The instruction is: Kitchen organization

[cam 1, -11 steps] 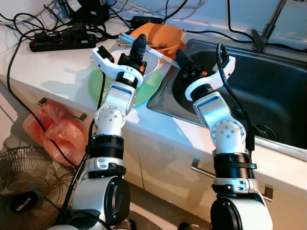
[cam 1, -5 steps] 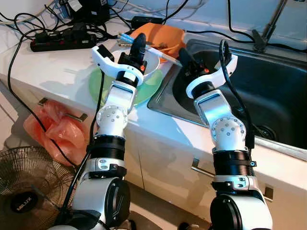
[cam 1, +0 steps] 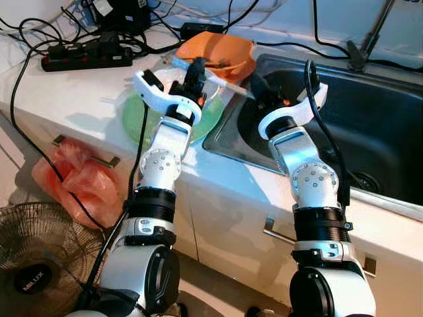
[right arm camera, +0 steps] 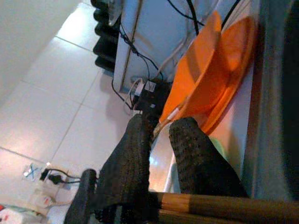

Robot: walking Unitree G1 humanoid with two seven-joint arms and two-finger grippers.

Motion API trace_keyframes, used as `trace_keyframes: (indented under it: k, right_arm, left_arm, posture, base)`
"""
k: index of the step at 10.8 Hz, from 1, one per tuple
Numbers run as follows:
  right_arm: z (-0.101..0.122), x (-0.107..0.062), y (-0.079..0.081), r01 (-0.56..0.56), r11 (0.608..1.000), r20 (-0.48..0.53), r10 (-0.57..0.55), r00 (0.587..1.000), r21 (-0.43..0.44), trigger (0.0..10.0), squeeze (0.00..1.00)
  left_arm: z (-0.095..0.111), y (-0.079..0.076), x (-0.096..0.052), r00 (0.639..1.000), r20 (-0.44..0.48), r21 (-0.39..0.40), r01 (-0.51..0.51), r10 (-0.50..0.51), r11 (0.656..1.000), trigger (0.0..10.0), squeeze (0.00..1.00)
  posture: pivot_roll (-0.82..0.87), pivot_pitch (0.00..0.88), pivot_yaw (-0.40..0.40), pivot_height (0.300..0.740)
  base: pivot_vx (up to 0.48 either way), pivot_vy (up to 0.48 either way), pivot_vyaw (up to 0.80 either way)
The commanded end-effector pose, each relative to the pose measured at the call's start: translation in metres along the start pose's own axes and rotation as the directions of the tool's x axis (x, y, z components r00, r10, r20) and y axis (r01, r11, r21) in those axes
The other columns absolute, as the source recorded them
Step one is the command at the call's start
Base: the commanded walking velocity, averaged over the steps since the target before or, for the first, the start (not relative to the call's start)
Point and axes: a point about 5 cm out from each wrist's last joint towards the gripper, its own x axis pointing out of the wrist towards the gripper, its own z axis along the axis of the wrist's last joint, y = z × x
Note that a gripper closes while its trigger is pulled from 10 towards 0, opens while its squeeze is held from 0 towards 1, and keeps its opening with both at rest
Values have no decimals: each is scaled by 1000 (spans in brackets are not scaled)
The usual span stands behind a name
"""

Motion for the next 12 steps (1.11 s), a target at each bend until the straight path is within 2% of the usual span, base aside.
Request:
trace_keyframes:
  k: [1,5,8,10,12]
  right_arm:
    - [-12,12,48,-149,987,5,149,989,57,0,0]
    - [-7,16,50,-142,987,31,140,990,79,0,0]
    - [-4,20,52,-126,987,52,122,991,102,0,0]
    - [-2,23,53,-119,988,64,113,992,100,0,0]
    - [6,26,50,-97,993,94,91,991,60,0,0]
  left_arm:
    - [-53,20,-17,986,-109,-72,-134,125,988,10000,1000]
    - [-58,25,-19,979,-133,-103,-167,153,980,10000,1000]
    - [-51,17,-13,985,-116,-117,-144,131,983,10000,1000]
    - [-41,13,-11,987,-108,-85,-125,116,988,10000,1000]
    - [-30,8,-14,988,-134,0,-76,76,997,10000,1000]
  posture:
    - [22,94,75,740]
    - [24,90,71,740]
    - [29,85,69,740]
    - [35,83,68,740]
    - [47,81,68,740]
  base:
    - [0,0,0]
    - [0,0,0]
    - [0,0,0]
    - [0,0,0]
    - [0,0,0]
